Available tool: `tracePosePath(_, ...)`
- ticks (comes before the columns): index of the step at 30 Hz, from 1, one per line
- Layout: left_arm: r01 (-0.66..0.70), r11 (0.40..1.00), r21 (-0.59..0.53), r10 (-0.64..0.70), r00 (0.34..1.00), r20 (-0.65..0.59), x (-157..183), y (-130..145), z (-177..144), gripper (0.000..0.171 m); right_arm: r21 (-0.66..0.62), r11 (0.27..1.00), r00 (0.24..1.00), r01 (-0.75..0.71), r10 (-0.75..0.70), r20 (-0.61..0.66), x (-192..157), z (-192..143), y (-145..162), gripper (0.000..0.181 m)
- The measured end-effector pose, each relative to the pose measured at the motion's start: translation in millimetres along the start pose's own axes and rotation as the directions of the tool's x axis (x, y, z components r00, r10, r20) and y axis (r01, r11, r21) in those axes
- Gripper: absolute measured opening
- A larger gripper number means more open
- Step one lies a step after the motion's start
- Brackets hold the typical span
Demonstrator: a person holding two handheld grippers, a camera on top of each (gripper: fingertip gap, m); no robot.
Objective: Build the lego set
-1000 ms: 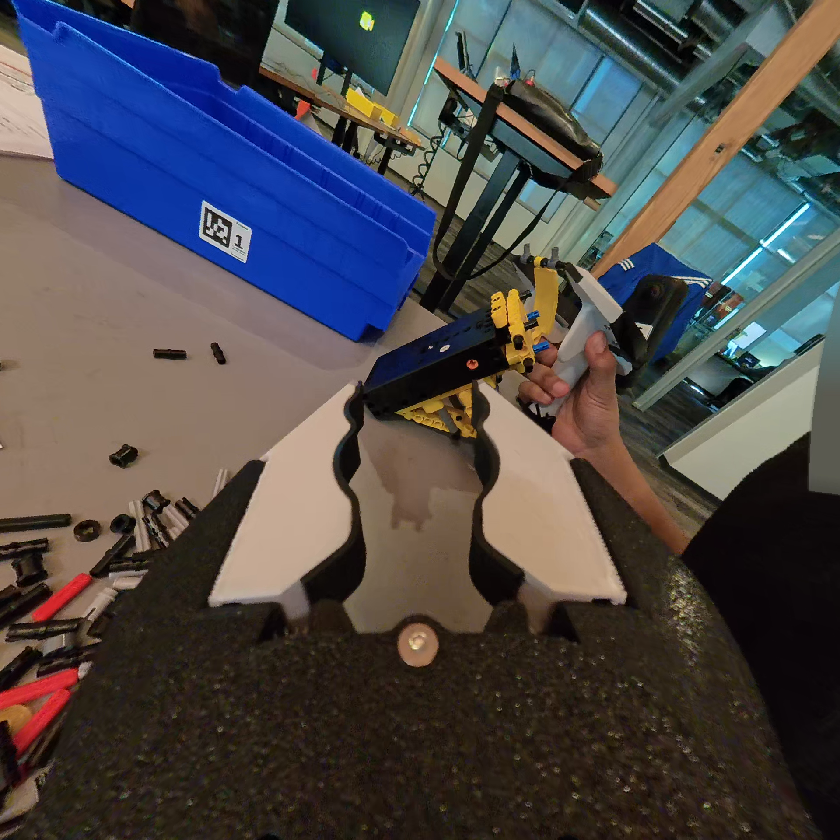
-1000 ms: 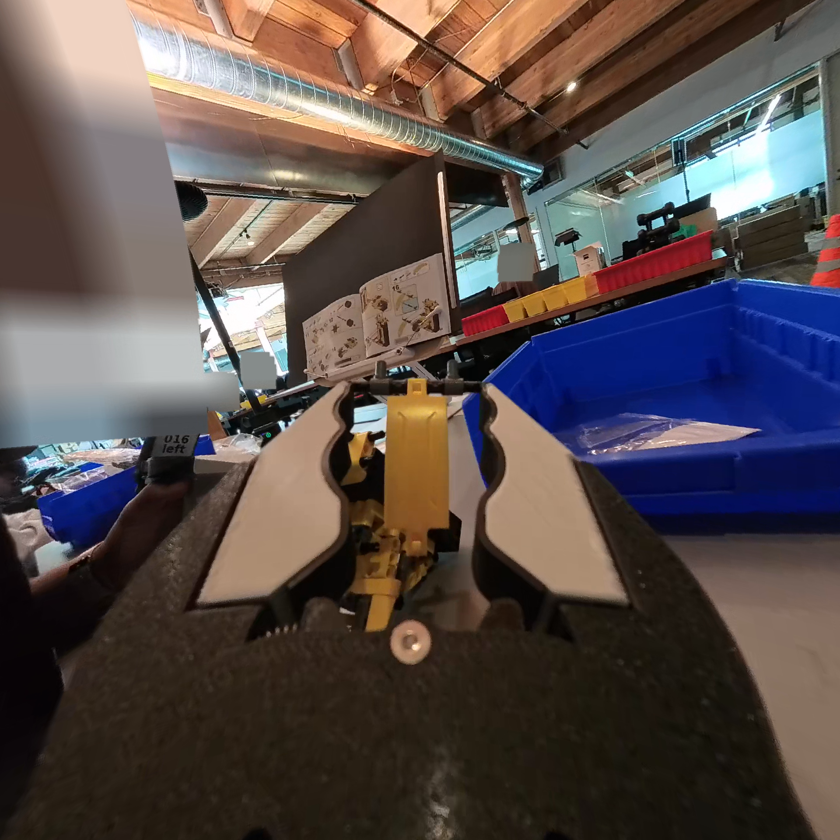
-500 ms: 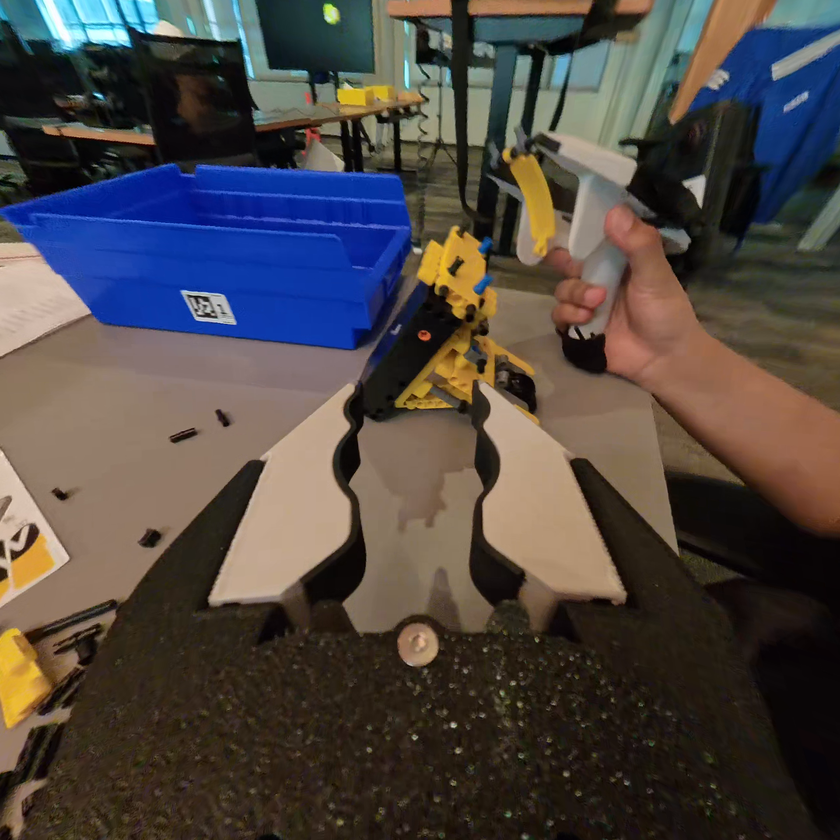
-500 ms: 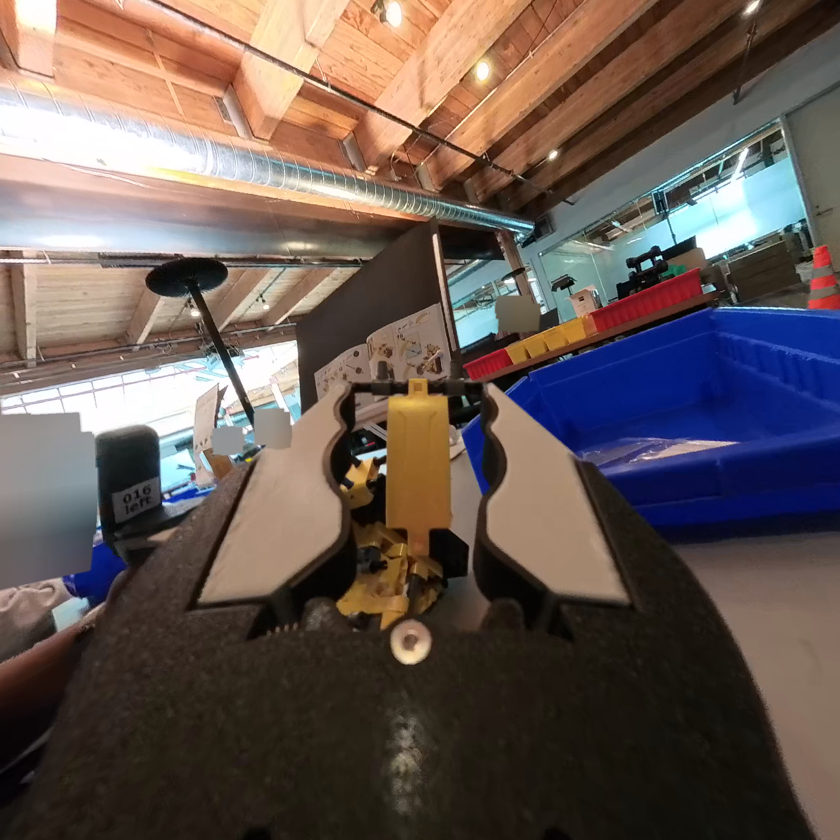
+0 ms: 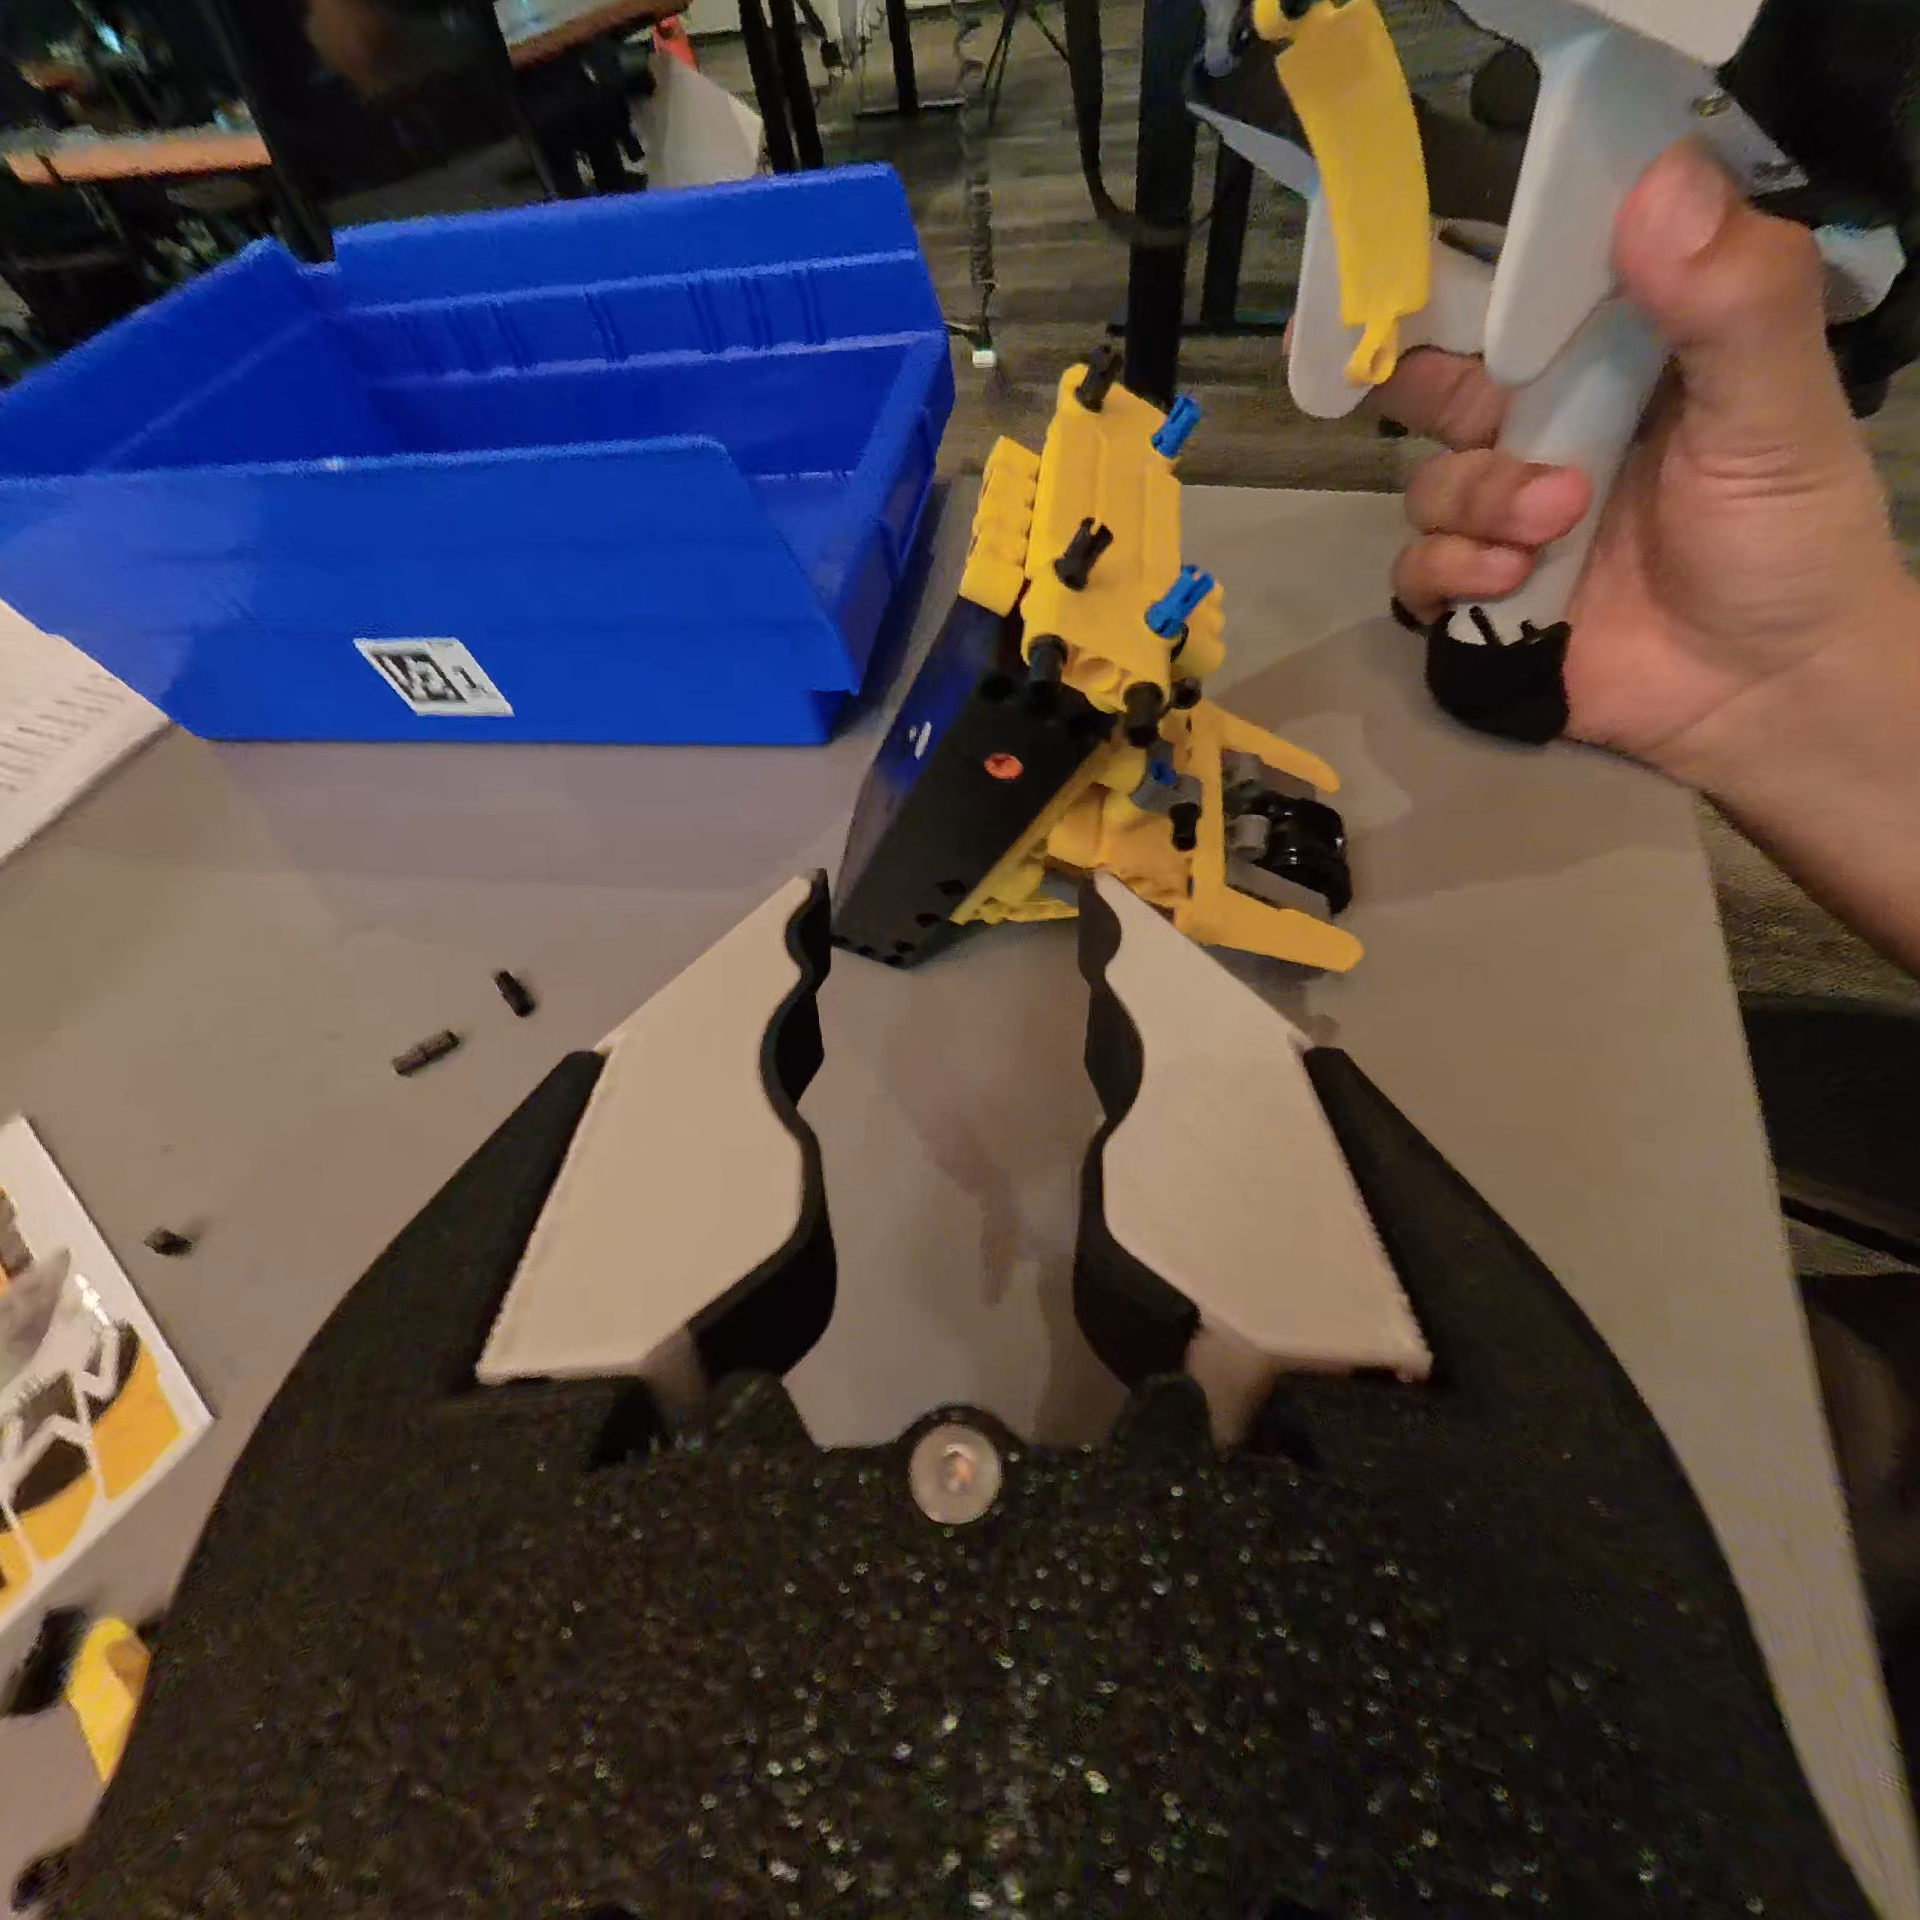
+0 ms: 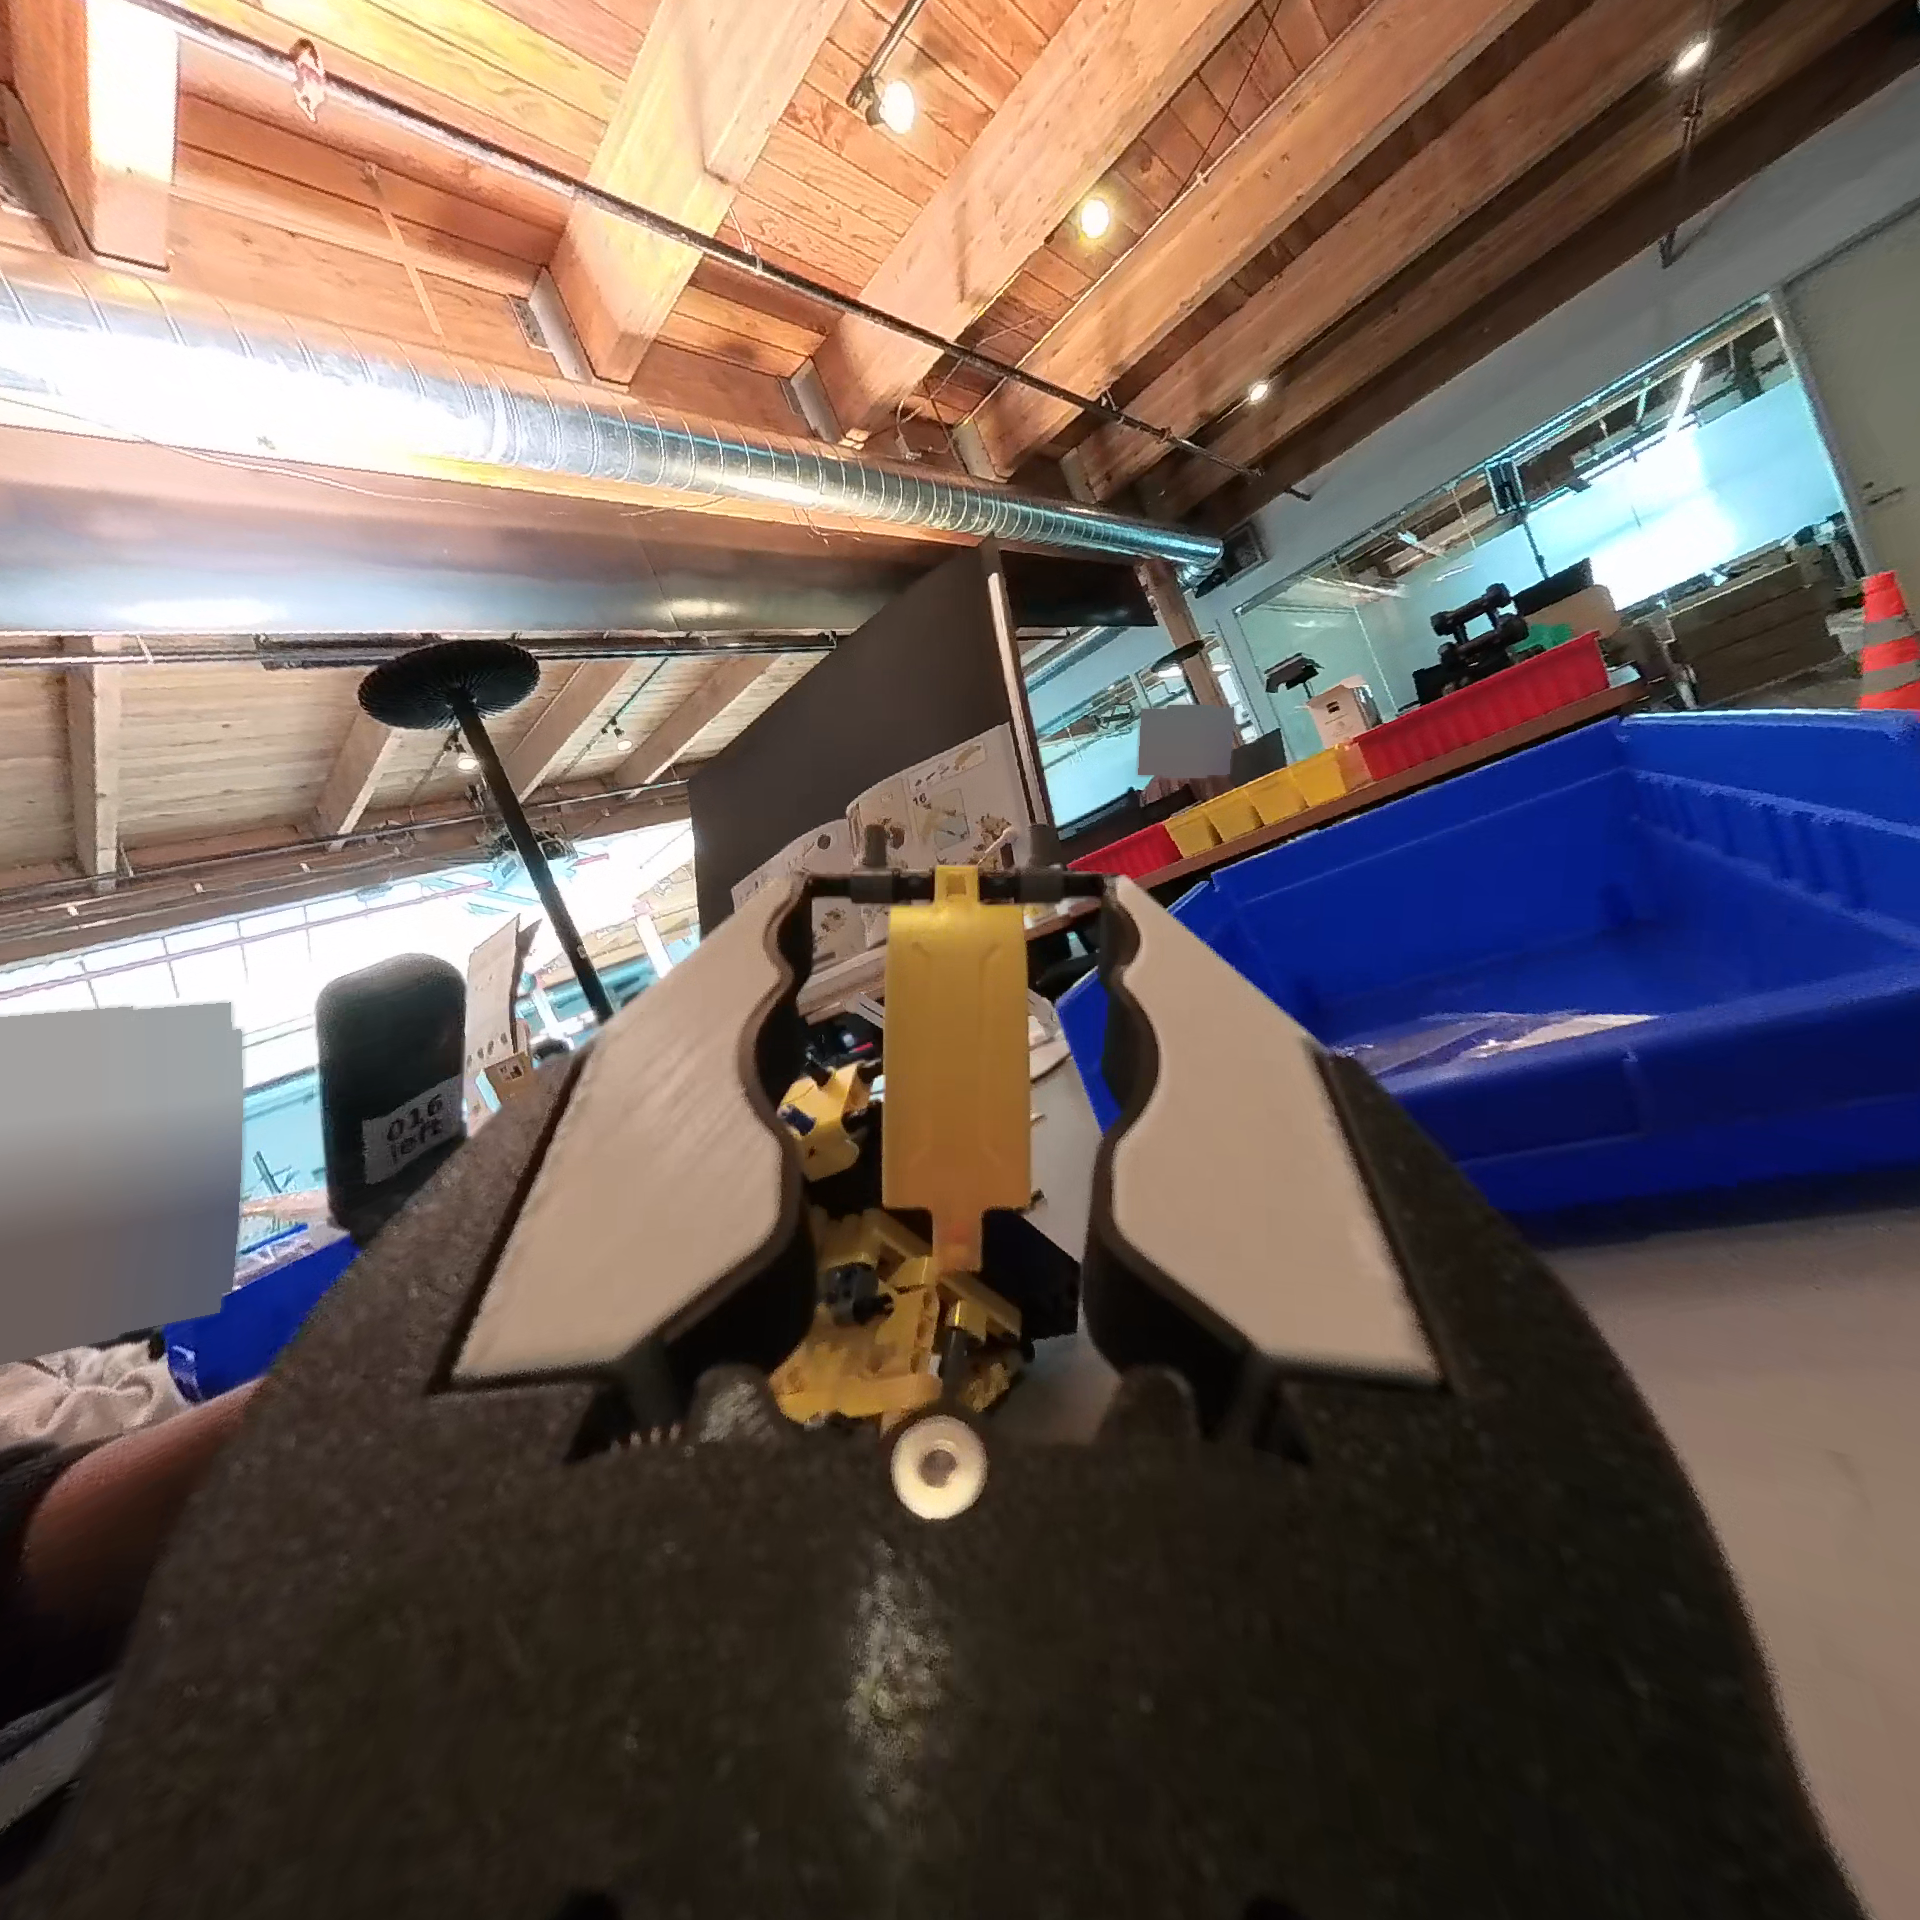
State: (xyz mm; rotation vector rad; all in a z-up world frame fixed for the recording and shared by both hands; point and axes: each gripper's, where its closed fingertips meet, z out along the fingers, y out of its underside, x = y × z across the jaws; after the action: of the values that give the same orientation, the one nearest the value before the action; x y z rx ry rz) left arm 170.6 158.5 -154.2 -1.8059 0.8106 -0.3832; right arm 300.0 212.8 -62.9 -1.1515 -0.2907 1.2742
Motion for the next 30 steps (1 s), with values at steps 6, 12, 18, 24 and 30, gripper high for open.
tracePosePath(6,-0.125,0.984,0.128,0.137,0.987,-0.086,15,-17,8,0.047,0.006,1.000,1.000,-0.012,0.012,0.003,1,-1,-1,0.054)
tracePosePath(12,-0.134,0.969,0.208,0.152,0.986,-0.072,13,-29,11,0.046,0.015,1.000,1.000,-0.023,0.023,0.009,1,-2,-2,0.054)
tracePosePath(18,-0.105,0.978,0.181,0.125,0.987,-0.104,12,-27,16,0.031,0.025,0.999,0.999,-0.037,0.036,0.016,1,-3,-4,0.054)
tracePosePath(24,0.060,0.988,0.143,-0.051,0.997,-0.065,-6,-31,19,0.029,0.029,0.999,0.999,-0.033,0.033,0.013,1,-3,-5,0.054)
tracePosePath(30,0.341,0.930,0.137,-0.331,0.939,-0.094,-30,-29,18,0.028,0.025,0.999,1.000,-0.023,0.022,0.012,0,-3,-4,0.054)
